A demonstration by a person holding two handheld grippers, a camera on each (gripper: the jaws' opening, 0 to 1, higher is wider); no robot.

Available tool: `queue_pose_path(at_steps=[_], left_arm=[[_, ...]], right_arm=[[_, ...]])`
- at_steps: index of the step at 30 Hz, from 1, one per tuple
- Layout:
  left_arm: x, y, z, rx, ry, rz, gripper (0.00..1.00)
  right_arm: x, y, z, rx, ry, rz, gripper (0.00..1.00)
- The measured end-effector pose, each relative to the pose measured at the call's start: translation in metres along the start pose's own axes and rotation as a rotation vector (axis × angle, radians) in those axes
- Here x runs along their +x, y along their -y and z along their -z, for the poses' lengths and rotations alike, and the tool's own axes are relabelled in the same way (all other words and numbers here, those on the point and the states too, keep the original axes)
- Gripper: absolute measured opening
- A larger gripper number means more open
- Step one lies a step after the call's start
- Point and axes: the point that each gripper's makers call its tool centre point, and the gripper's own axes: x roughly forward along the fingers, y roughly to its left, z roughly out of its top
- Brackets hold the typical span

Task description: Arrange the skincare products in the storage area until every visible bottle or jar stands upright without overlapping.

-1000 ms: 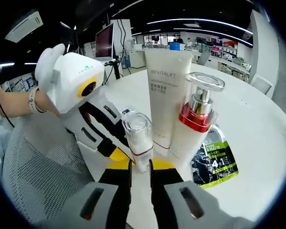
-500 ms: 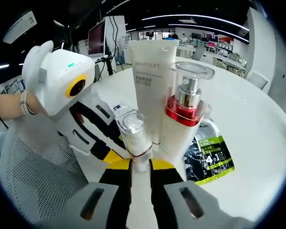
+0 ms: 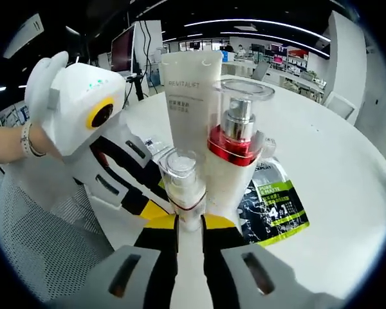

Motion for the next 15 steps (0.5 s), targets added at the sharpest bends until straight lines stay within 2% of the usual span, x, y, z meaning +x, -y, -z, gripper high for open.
queue_pose_path(at_steps=[15], left_arm=[[0.0031,-0.0027,-0.0017,-0.023,0.009,-0.019,0.07]], right_arm=[[-0.0009,0.0056,0.0011,0.004,-0.002,0.024,0.13]])
